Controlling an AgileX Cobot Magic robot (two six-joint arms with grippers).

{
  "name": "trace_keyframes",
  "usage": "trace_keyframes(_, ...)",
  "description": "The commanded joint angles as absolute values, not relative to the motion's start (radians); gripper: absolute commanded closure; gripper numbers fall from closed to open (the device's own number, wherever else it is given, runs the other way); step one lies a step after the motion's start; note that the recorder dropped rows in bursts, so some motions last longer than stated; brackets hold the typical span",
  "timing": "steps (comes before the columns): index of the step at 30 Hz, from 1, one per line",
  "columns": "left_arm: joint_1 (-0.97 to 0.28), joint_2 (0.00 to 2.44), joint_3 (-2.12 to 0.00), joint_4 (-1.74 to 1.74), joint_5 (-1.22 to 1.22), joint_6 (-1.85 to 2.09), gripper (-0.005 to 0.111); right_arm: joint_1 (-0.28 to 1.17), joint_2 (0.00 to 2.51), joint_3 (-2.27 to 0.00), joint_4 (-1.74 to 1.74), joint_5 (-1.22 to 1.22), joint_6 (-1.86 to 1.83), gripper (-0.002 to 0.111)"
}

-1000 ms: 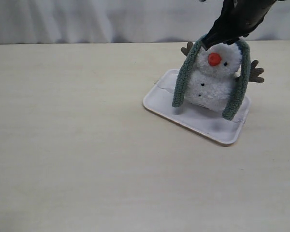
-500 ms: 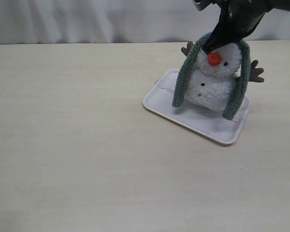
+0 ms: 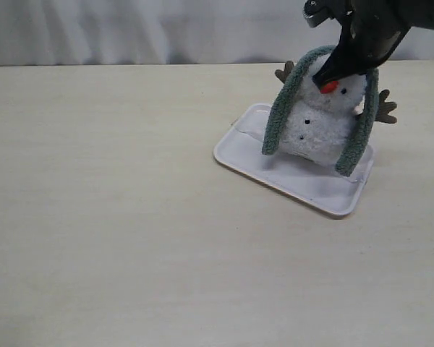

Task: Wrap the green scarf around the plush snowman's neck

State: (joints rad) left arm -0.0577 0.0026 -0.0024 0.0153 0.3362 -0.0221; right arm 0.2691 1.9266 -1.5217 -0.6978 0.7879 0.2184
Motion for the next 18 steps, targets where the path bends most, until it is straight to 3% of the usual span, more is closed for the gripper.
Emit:
trace_keyframes(1,-0.053,0.0,0.0,0.014,0.323,-0.028,0.107,0.265,1.958,-1.523,-0.663,0.776,0.187,0.104)
trace_keyframes(18,-0.053,0.0,0.0,0.014,0.323,-0.028,0.107,0.265,1.902,-1.523,-0.525,0.749,0.052,0.104)
